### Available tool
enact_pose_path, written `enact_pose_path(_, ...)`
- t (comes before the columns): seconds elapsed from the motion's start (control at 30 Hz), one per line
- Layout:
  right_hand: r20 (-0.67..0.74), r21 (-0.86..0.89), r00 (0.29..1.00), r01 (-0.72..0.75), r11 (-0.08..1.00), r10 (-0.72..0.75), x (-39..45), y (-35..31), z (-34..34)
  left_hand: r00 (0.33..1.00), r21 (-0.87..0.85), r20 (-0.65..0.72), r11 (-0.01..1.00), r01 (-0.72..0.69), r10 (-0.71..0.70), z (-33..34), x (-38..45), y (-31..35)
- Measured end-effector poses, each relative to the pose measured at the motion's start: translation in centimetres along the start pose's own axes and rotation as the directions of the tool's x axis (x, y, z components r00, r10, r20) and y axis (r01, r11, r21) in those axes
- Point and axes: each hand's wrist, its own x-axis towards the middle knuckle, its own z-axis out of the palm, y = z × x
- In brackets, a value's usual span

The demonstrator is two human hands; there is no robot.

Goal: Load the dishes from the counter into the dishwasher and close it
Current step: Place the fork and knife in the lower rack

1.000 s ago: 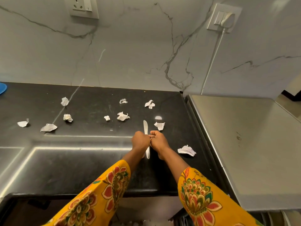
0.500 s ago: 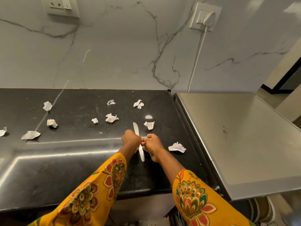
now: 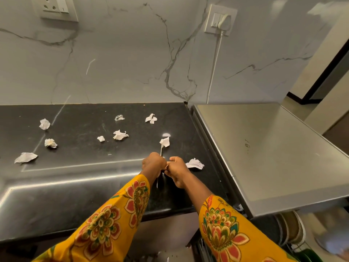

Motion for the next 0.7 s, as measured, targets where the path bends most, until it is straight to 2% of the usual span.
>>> enact_pose_path(0.07, -0.005, -0.009, 1.000, 0.007, 1.000, -0.007, -0.5, 0.2, -0.3, 0.999, -0.037, 0.034, 0.999, -0.016, 0.018, 0.2, -0.1, -0.2)
enact_pose_path(0.13, -0.002, -0.023, 1.000, 0.027, 0.999, -0.027, -1.1, 0.3, -0.6, 0.997, -0.196, 0.072, 0.980, 0.032, -0.018, 0.3, -0.5, -0.7)
enact_pose_path(0.2, 0.000, -0.071, 0.998, 0.060, 0.996, -0.060, -2.0, 0.4, -0.9, 0.995, -0.346, 0.086, 0.936, 0.067, -0.040, 0.5, -1.2, -1.1)
enact_pose_path(0.37, -0.014, -0.248, 0.994, 0.099, 0.964, -0.105, -4.0, 1.1, -2.3, 0.984, -0.590, 0.169, 0.795, 0.143, -0.052, 0.5, -3.8, -2.2)
enact_pose_path(0.5, -0.002, -0.261, 0.999, 0.043, 0.964, -0.045, -6.5, 1.7, -4.2, 0.982, -0.725, 0.184, 0.669, 0.165, -0.043, 1.3, -6.3, -3.5)
enact_pose_path(0.7, 0.034, -0.264, 0.997, 0.082, 0.961, -0.076, -10.8, 2.8, -8.8, 0.986, -0.838, 0.146, 0.519, 0.167, -0.080, 3.5, -11.0, -3.9)
